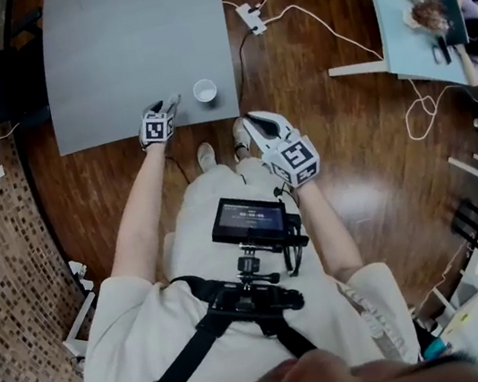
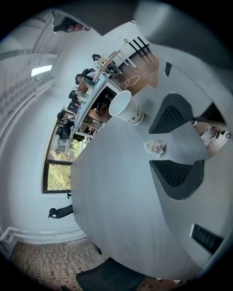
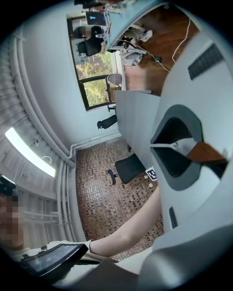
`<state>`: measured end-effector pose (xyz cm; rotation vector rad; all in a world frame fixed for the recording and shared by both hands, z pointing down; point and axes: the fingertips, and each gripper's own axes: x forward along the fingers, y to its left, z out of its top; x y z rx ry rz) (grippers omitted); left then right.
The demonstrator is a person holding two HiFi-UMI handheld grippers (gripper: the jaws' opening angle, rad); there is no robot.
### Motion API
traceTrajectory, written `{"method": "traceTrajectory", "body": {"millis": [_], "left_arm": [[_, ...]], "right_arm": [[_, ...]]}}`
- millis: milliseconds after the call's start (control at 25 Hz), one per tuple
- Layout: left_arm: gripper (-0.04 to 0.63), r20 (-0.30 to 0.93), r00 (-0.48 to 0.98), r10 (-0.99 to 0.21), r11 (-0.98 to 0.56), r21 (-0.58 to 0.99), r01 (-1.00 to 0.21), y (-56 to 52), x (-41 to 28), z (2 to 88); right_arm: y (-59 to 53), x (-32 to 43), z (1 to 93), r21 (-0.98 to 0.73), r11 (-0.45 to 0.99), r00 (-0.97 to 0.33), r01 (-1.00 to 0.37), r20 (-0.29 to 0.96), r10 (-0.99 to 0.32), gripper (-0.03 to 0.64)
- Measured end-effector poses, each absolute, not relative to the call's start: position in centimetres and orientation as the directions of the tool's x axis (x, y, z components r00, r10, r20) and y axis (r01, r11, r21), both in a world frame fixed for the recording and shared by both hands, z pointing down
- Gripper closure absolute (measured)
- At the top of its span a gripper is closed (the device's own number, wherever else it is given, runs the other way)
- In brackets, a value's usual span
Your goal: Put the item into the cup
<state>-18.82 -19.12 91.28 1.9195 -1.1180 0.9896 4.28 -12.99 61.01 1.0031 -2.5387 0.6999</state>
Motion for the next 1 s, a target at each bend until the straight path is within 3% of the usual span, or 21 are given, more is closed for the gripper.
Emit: {"method": "traceTrajectory", "body": {"millis": [240, 400, 720, 1000], "left_arm": [[0.411, 0.861, 0.384, -0.332, -0.379, 0.251, -0.891, -20.6, -17.1, 91.3], [0.411, 0.913, 0.313, -0.261, -0.383, 0.200, -0.902, -19.7, -18.4, 94.2], [0.413, 0.925, 0.294, -0.239, -0.395, 0.185, -0.900, -19.7, -18.5, 95.8], [0.454, 0.936, 0.277, -0.217, -0.402, 0.173, -0.899, -19.1, -18.8, 97.0]], "right_arm": [[-14.6, 4.5, 61.3, -0.351, 0.620, -0.704, -0.702, 0.473, -0.530, 0.584], [-15.2, 5.3, 62.1, -0.353, 0.615, -0.700, -0.705, 0.484, -0.524, 0.584], [-15.5, 6.5, 63.4, -0.363, 0.593, -0.685, -0.719, 0.512, -0.518, 0.584], [-15.4, 6.6, 64.1, -0.368, 0.589, -0.684, -0.720, 0.521, -0.510, 0.584]]}}
